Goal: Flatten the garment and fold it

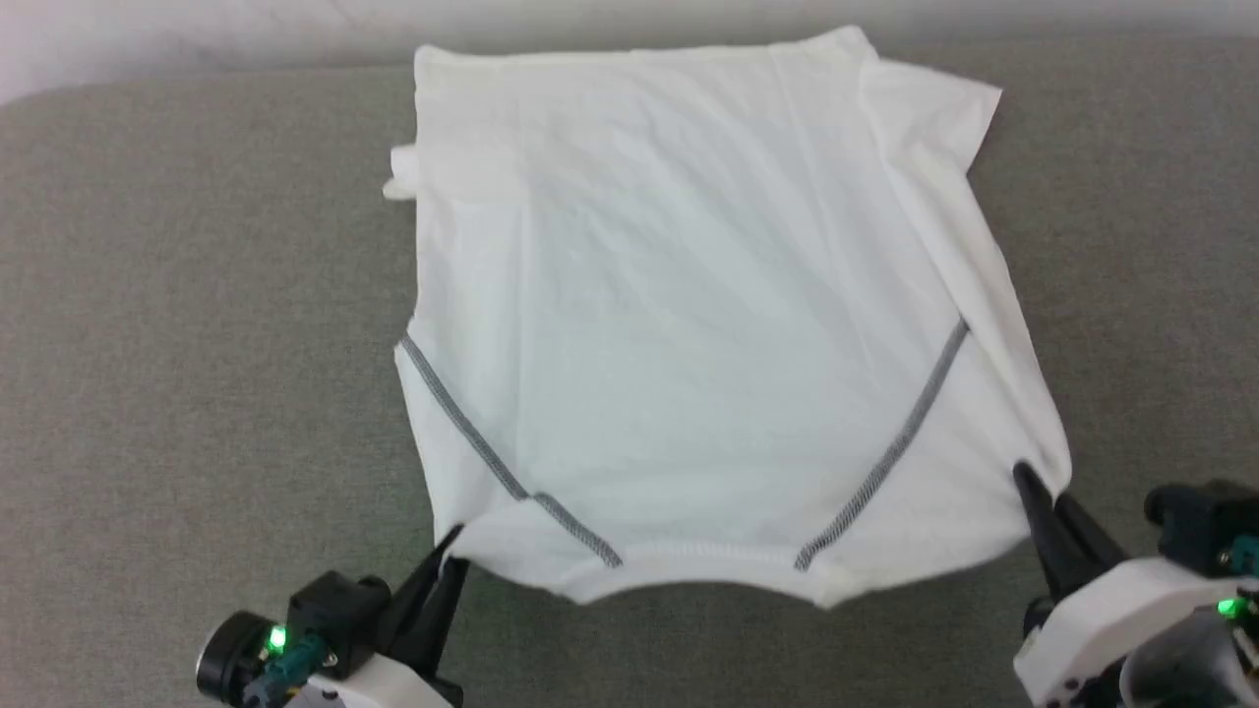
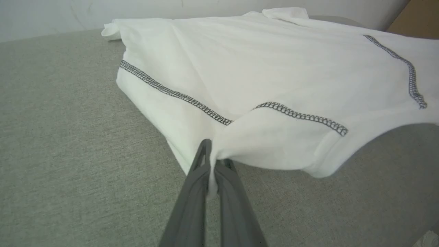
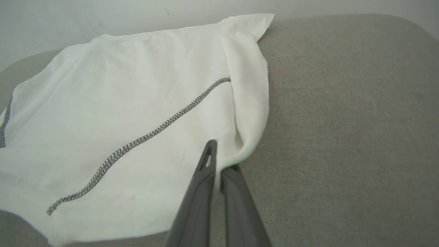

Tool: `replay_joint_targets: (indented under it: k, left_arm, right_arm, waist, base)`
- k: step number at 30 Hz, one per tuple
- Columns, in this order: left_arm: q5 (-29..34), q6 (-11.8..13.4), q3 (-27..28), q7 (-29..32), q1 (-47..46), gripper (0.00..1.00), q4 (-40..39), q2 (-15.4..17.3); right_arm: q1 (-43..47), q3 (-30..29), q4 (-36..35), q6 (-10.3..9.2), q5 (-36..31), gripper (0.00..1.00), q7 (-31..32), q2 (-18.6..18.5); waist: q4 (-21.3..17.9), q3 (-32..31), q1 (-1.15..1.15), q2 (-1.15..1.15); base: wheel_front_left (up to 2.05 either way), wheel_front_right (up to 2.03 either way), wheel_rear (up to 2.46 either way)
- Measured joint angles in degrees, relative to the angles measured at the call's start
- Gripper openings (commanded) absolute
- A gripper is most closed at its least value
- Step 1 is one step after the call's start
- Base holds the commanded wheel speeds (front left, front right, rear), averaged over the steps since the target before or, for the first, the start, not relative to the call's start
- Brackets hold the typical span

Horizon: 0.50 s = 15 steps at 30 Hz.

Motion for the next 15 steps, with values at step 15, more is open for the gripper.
replay_joint_targets:
  k: [15]
  left_arm:
    - [-5.1,-0.4,-3.3,3.4,9.4,0.00,1.6,0.0]
  right_arm:
    - [13.3,-1.8,1.8,0.00,3.4,0.00,8.0,0.4]
  waist:
    - [-0.8,-7.2,0.01,0.00]
  base:
    - [0.00,0.00,0.00]
